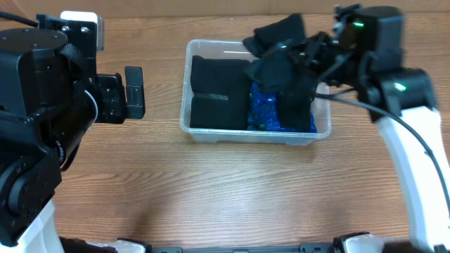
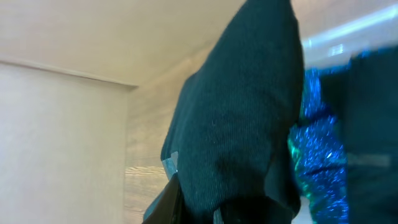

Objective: Pack container
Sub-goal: 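Lay the black garment into the bin and press it down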

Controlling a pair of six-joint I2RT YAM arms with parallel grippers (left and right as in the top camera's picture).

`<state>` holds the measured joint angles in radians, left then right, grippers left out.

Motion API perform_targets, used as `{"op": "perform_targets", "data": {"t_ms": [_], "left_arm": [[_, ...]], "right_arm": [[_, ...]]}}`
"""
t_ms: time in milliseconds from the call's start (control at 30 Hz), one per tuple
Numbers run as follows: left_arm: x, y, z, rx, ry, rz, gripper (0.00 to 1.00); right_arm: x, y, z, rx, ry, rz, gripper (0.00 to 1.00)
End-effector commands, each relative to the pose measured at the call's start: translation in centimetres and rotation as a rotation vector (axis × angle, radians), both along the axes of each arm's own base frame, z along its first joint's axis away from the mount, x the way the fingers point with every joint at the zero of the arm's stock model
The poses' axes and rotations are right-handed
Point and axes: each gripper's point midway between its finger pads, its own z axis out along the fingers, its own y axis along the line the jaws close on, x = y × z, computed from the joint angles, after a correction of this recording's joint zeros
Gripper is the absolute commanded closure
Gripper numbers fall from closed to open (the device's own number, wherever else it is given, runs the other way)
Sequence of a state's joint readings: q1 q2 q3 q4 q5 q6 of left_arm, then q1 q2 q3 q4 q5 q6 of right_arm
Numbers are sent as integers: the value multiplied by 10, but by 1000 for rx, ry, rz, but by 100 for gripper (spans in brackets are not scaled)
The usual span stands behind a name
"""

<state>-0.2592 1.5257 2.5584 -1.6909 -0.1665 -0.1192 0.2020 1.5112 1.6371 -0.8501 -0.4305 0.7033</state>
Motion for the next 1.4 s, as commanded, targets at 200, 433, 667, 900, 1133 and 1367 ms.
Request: {"op": "perform_targets", "data": {"t_ms": [200,433,667,900,1133,1367], "left_arm": [[1,4,0,23,-3,6,0],[1,4,0,23,-2,6,0],[1,4,0,23,-3,6,0],[1,4,0,23,-3,6,0],[1,4,0,23,-3,6,0],[1,4,0,23,-3,6,0]], "right_arm": [[19,0,-159,-178,482,-180,96],[-2,-15,-146,-345,424,-46,53],[7,-21,-71,-346,152,-119,89],[21,15,-182,-463,301,-21,92],[13,21,-239,-557,419,100,81],[-1,17,-52,-499,45,101,28]]}}
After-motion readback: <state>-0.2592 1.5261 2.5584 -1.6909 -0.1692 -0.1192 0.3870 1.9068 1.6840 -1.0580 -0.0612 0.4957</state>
